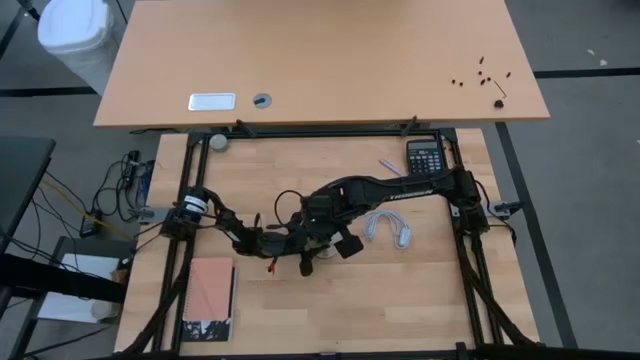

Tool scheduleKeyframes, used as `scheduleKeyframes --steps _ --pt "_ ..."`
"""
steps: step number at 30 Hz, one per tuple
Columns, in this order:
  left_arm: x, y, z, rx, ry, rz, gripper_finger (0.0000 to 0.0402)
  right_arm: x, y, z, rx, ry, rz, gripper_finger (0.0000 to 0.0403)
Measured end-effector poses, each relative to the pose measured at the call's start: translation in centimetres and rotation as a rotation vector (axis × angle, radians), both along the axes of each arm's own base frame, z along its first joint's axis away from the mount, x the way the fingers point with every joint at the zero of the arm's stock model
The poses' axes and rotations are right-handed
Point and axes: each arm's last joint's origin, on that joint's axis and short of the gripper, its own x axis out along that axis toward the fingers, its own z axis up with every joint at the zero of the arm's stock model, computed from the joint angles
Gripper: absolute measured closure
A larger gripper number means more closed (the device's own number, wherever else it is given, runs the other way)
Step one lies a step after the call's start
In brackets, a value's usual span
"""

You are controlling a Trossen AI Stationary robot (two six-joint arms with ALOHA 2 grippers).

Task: Screw lightbulb
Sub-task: Insert the lightbulb on the lamp

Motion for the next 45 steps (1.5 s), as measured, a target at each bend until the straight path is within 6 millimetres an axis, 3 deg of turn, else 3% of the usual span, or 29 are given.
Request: scheduleKeyframes --steps 22,34,45 --pt "0.0 0.0 0.0 -0.005 -0.001 0.0 0.0208 0.1 -0.3 -5.3 0.003 0.031 0.063 0.0003" --pt "0.0 0.0 0.0 -0.005 -0.001 0.0 0.0208 0.4 -0.2 -5.3 -0.004 -0.01 0.098 0.0004" --pt "0.0 0.0 0.0 -0.005 -0.001 0.0 0.0208 0.5 -1.0 -5.3 -0.005 -0.012 0.086 0.0029"
